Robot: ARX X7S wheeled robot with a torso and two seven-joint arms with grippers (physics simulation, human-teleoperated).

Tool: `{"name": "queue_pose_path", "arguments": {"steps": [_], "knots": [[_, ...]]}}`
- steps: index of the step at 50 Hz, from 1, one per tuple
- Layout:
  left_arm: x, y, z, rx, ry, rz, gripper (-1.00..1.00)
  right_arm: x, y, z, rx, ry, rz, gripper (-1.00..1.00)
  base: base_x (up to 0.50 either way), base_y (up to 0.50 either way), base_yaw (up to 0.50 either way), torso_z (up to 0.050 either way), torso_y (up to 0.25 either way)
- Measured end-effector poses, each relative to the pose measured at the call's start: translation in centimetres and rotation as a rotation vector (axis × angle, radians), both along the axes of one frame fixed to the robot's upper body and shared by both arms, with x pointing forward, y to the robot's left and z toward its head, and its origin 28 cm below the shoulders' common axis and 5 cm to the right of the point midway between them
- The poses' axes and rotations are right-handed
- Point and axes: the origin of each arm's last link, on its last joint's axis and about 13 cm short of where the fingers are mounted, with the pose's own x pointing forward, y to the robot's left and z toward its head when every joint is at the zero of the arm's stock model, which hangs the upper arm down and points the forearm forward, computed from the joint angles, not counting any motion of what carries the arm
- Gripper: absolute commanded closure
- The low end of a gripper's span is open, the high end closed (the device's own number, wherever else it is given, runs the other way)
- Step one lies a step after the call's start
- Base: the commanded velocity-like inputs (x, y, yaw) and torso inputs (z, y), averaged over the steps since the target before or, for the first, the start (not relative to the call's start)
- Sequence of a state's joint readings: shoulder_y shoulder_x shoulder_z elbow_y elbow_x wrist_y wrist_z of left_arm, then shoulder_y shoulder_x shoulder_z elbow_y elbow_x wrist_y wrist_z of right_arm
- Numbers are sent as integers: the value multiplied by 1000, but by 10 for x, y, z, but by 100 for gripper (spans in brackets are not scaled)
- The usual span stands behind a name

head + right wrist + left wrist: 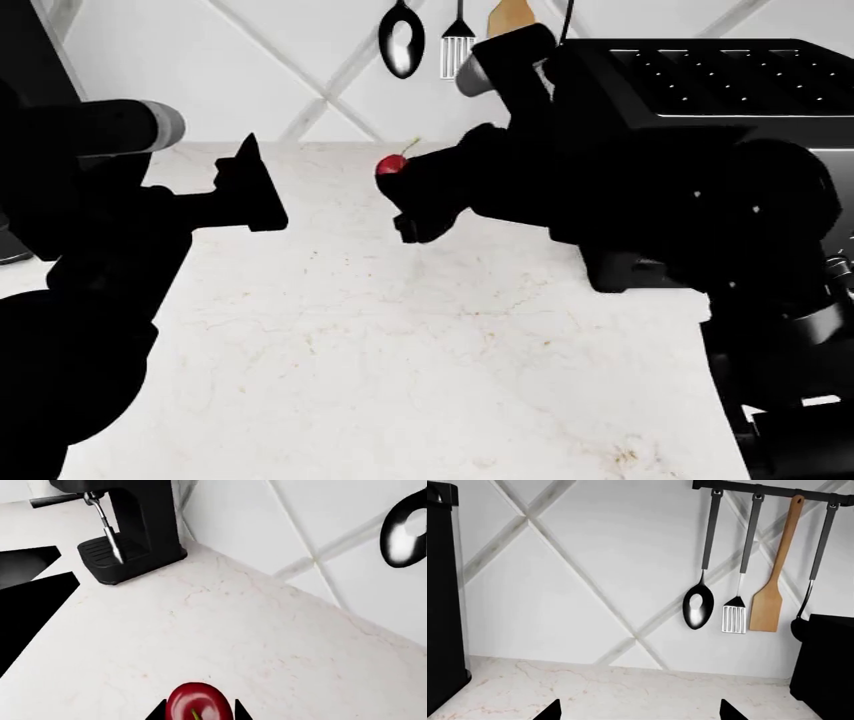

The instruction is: Pick the cherry from the counter and place it in the cabinet.

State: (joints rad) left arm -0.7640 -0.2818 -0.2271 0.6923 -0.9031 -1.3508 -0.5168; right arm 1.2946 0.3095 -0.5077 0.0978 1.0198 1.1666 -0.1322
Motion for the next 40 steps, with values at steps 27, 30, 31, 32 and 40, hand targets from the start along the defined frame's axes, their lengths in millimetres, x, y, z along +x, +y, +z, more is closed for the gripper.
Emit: {"name": "queue_pose_path", "arguments": {"steps": [27,30,31,32,40], "knots": [[0,0,0,-2,0,1,-100,-8,-3,44,159,-176,132,100,0,0,0,0,0],[0,0,0,-5,3,6,-100,-9,-3,51,175,-196,147,100,0,0,0,0,0],[0,0,0,-6,4,8,-100,-9,-3,52,179,-202,152,100,0,0,0,0,0],[0,1,-1,-7,5,11,-100,-9,-3,54,184,-207,157,100,0,0,0,0,0],[0,1,-1,-11,13,26,-100,-12,-4,65,213,-241,192,100,0,0,0,0,0]]}}
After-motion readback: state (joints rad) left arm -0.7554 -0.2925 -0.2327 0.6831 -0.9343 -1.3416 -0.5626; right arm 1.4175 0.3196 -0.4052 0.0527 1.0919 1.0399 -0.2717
